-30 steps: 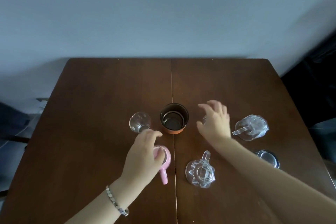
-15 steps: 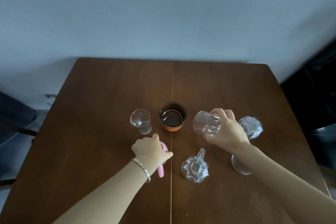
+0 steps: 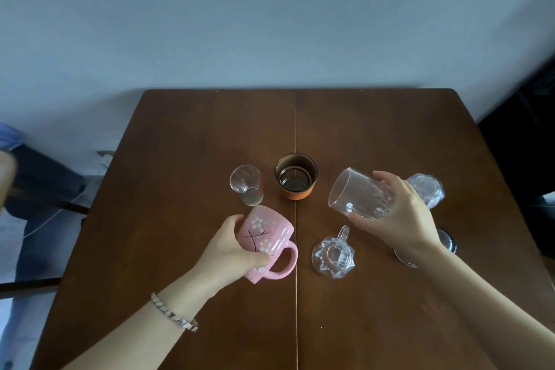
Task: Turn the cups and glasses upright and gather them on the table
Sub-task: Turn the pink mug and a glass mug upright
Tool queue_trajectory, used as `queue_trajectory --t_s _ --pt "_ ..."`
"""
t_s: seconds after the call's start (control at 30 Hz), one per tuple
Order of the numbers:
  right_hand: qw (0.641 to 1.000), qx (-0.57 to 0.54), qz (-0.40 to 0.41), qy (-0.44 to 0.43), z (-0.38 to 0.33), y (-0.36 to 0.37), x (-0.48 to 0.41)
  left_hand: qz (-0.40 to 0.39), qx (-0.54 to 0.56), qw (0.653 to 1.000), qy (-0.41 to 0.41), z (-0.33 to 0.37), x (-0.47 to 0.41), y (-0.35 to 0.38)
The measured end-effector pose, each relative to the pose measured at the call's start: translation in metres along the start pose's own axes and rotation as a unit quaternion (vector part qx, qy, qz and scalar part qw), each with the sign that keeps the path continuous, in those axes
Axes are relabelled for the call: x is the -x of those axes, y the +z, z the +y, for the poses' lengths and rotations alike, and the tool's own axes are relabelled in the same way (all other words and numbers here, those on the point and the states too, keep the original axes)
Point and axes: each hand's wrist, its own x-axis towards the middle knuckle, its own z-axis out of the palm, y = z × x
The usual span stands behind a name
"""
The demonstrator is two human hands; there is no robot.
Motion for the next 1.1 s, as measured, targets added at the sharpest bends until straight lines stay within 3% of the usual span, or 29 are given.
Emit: queue_trajectory --t_s 0.27,0.53,0.77,0.97,1.1 --pt "0.997 0.024 -0.067 0.043 0.009 0.017 0.000 0.090 0.012 0.988 0.123 -0.021 -0.010 0.022" --pt "0.992 -0.070 0.004 0.105 0.037 0.048 -0.025 0.106 0.155 0.972 0.138 -0.046 -0.027 0.043" --pt "0.979 -0.130 0.023 0.158 0.034 0.085 -0.057 0.093 0.132 0.973 0.162 -0.056 -0.043 0.038" --pt "0.973 -0.157 0.040 0.167 0.034 0.095 -0.061 0.139 0.106 0.969 0.175 -0.064 -0.055 0.048" --pt "0.977 -0.131 0.000 0.165 0.042 0.094 -0.062 0.170 0.071 0.961 0.207 -0.060 -0.062 0.058"
